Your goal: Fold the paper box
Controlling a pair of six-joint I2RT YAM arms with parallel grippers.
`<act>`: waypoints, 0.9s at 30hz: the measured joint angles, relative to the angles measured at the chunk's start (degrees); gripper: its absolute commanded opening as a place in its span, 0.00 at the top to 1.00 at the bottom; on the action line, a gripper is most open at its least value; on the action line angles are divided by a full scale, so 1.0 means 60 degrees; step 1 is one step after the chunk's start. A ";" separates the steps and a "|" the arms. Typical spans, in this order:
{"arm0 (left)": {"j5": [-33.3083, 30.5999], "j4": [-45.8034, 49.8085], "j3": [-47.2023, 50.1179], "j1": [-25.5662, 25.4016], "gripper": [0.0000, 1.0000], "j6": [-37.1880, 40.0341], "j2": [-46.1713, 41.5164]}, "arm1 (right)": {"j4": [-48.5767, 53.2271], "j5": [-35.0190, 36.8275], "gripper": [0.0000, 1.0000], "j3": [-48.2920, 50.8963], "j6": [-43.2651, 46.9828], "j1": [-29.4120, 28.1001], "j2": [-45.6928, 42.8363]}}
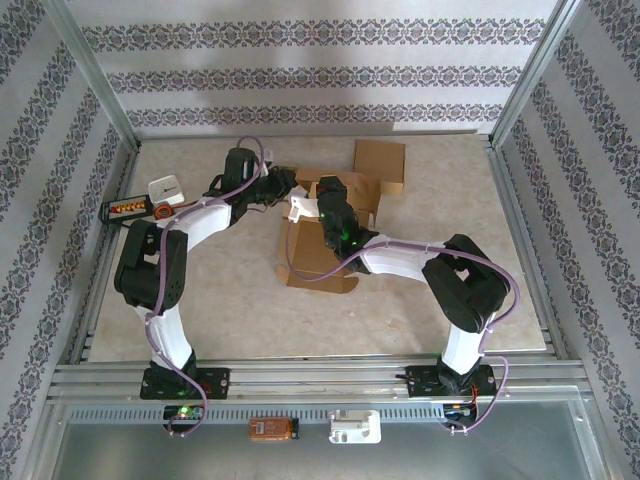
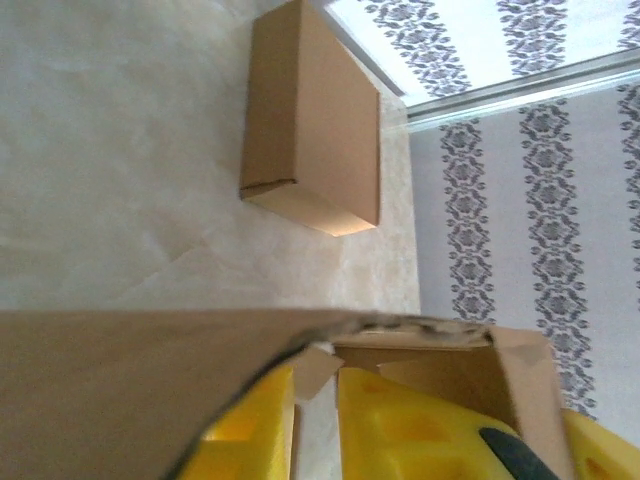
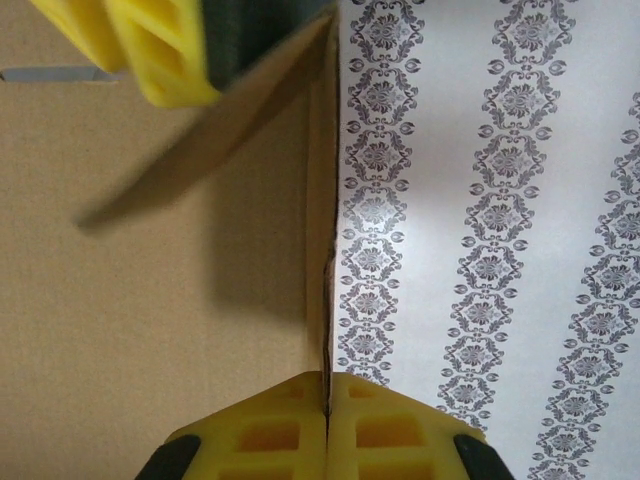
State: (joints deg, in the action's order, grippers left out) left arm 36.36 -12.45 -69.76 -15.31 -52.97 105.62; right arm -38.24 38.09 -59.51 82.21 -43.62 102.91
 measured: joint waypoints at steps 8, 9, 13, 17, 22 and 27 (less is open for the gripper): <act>-0.2484 0.1002 0.2033 -0.0095 0.70 0.2335 -0.2466 | 0.0066 -0.0029 0.96 0.0000 -0.0215 0.0226 0.0000; -0.2645 0.0958 0.2266 -0.0124 0.68 0.2637 -0.2645 | 0.0091 -0.0029 0.96 0.0000 -0.0259 0.0255 0.0000; -0.2903 0.0729 0.2838 -0.0390 0.55 0.3869 -0.2477 | 0.0229 -0.0033 0.96 0.0000 -0.0510 0.0317 0.0000; -0.3286 0.0838 0.2510 -0.1009 0.42 0.5180 -0.1596 | 0.0415 -0.0033 0.96 0.0000 -0.0732 0.0317 0.0000; -0.4193 0.0849 0.1701 -0.1326 0.39 0.6098 -0.0543 | 0.0554 -0.0033 0.96 0.0000 -0.0874 0.0317 0.0000; -0.4648 0.0845 0.1027 -0.1311 0.39 0.6411 0.0306 | 0.0568 -0.0033 0.96 0.0000 -0.0929 0.0317 0.0000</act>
State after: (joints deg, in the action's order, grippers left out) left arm 8.47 -7.38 -63.59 -23.18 -14.50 107.46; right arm -34.83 37.89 -59.51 76.64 -41.71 102.91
